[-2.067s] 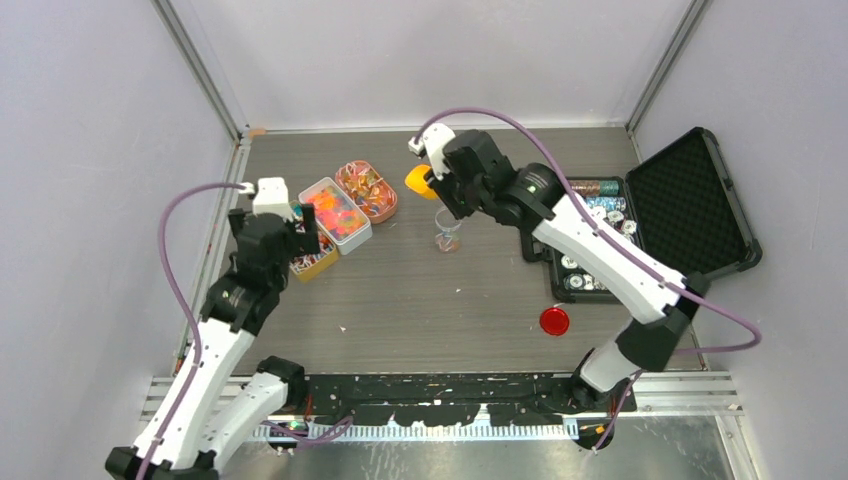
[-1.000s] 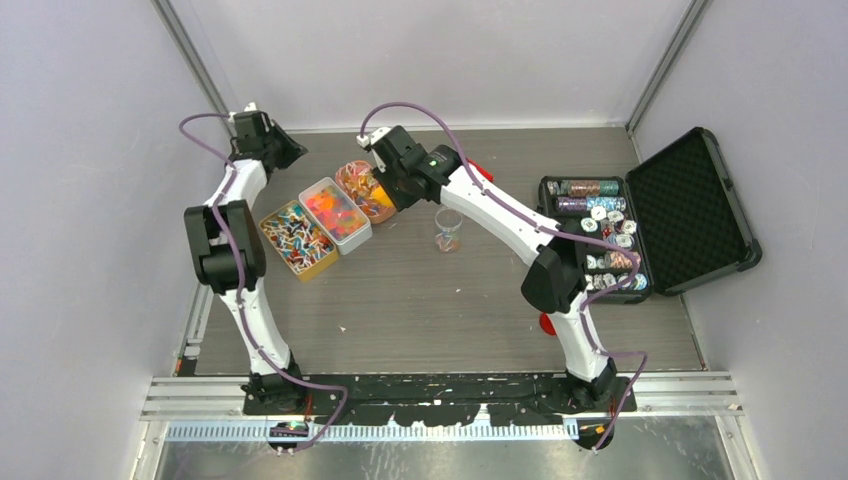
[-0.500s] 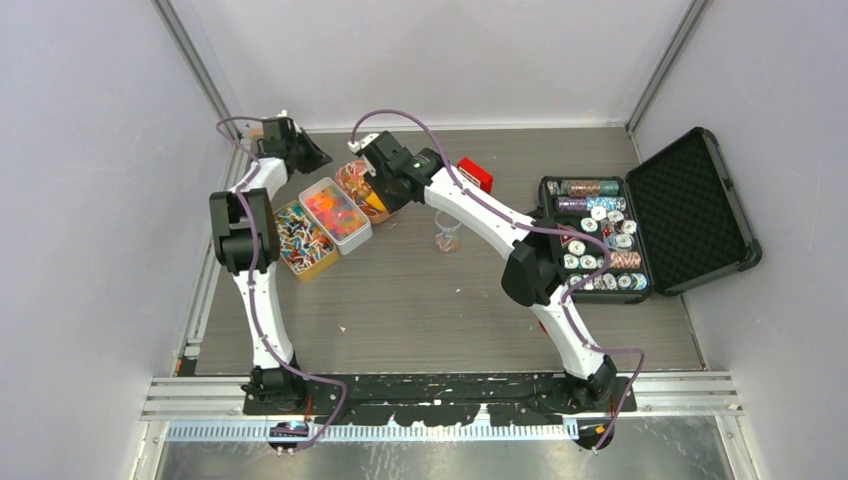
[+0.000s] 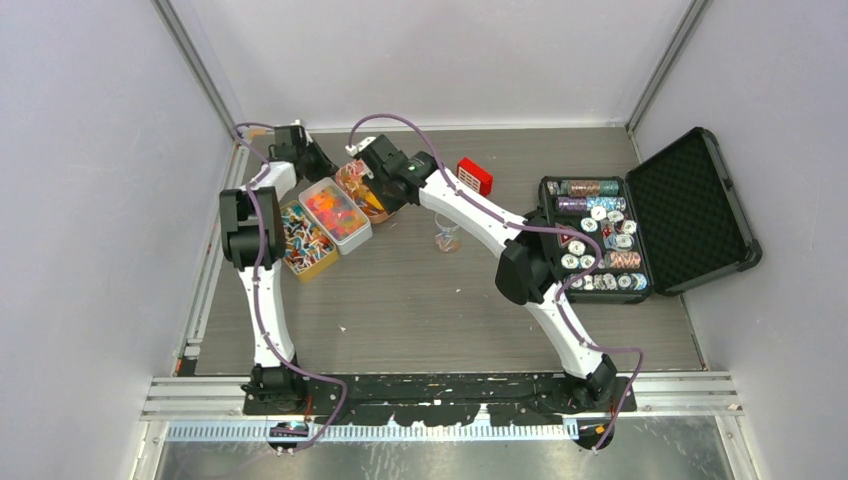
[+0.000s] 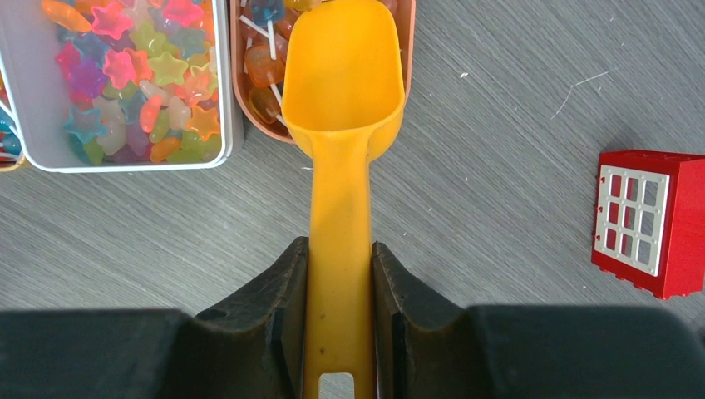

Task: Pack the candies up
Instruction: Scoop the fake candies from the storage box.

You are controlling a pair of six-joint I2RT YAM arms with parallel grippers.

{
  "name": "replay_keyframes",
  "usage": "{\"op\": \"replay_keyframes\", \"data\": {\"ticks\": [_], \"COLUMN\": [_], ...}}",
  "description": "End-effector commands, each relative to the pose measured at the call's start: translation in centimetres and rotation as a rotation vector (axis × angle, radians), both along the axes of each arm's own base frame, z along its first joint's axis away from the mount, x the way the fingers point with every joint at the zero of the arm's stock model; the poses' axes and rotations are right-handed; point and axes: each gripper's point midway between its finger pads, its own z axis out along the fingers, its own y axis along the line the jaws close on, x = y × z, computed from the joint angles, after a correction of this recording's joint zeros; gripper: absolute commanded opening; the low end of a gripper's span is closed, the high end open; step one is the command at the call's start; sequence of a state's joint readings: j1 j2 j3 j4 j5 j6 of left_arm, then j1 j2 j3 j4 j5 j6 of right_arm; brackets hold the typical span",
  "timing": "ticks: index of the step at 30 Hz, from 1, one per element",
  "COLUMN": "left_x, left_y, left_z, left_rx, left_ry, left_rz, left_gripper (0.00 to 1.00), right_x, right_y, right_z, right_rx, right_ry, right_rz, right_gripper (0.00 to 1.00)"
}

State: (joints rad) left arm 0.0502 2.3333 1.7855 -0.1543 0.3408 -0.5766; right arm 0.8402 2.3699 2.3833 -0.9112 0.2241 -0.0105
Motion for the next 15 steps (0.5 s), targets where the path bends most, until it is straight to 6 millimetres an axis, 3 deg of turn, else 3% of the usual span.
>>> {"op": "replay_keyframes", "data": {"ticks": [1,6,15], "left_x": [-0.2,-0.5,-0.4], "left_y": [-0.4,-0.9,-0.9], "left_z": [1.2,1.4,1.9], "left_rx": [-0.028,-0.051,-0.040], "left_ry": [-0.039,-0.043,-0.060], "left_rz": [-0.019,-0.040,-0.051], "left_gripper": [0.00,0.00,0.00], "right_x": [0.8,0.9,0.8], "right_y": [1.0,1.6,0.9], "right_z": [1.5,0.7,-0.2], "right_rx": [0.063,0.095,0.097], "right_ry": [-0.056,-0.058,-0.081], "right_rz": [0.015,0.021,0.007], "right_gripper": [0.00,0.00,0.00]}}
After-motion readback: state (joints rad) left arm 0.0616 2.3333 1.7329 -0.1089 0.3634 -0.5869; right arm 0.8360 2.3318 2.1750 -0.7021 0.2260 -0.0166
